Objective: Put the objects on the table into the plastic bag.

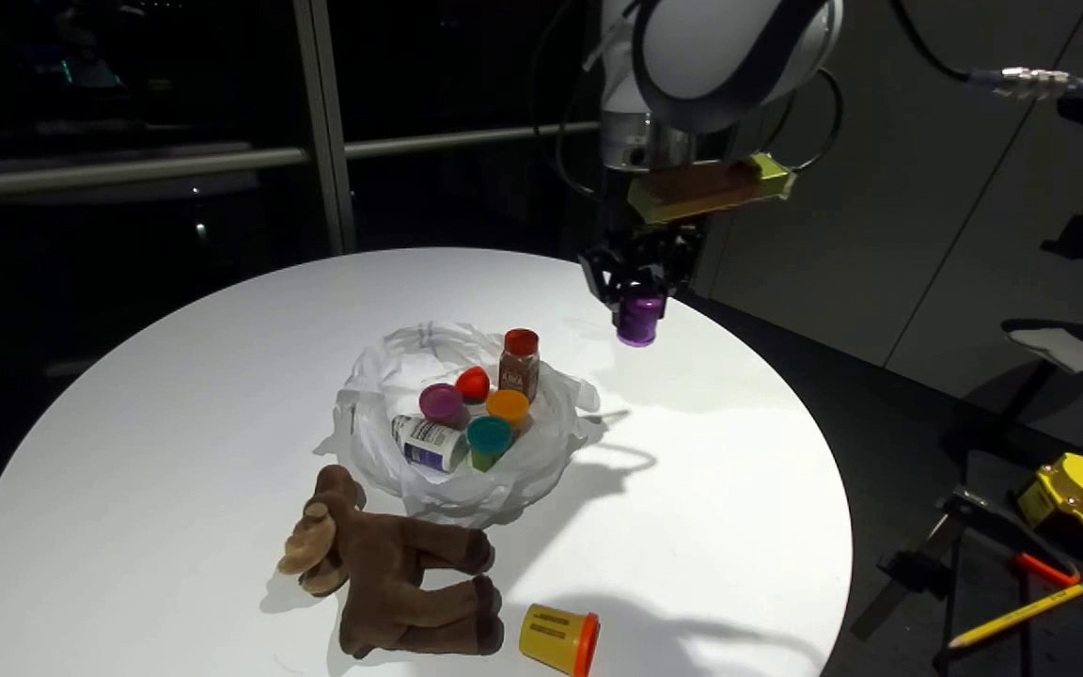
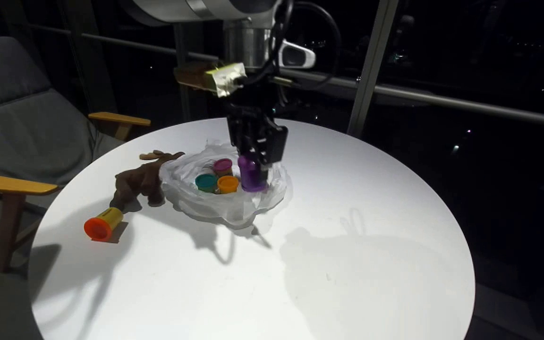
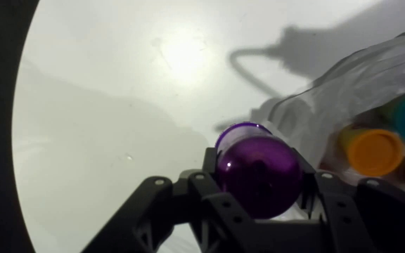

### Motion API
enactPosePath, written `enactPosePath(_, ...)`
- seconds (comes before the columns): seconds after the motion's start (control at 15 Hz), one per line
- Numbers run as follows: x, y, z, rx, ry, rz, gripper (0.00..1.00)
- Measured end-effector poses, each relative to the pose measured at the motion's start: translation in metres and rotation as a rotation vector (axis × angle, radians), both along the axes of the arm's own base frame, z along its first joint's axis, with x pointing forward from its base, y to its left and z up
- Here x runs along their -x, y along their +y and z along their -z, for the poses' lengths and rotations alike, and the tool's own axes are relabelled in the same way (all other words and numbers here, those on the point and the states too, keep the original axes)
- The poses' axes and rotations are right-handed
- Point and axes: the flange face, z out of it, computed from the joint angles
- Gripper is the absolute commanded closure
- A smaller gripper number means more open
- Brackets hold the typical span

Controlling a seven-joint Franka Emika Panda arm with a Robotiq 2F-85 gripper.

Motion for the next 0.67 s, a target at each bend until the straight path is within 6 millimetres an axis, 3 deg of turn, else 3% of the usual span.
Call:
enactPosePath(0.2,-0.027,0.075,0.002,-0.039,-0.008,-0.073,0.76)
enactPosePath(0.4,-0.046,0.140,0.031,-0.080,-0.012,-0.107,0.76)
enactPosePath(0.6,-0.061,0.188,0.069,-0.088,-0.024,-0.124,0.76)
enactPosePath(0.67,-0.068,0.195,0.079,-0.091,-0.027,-0.117,0.76)
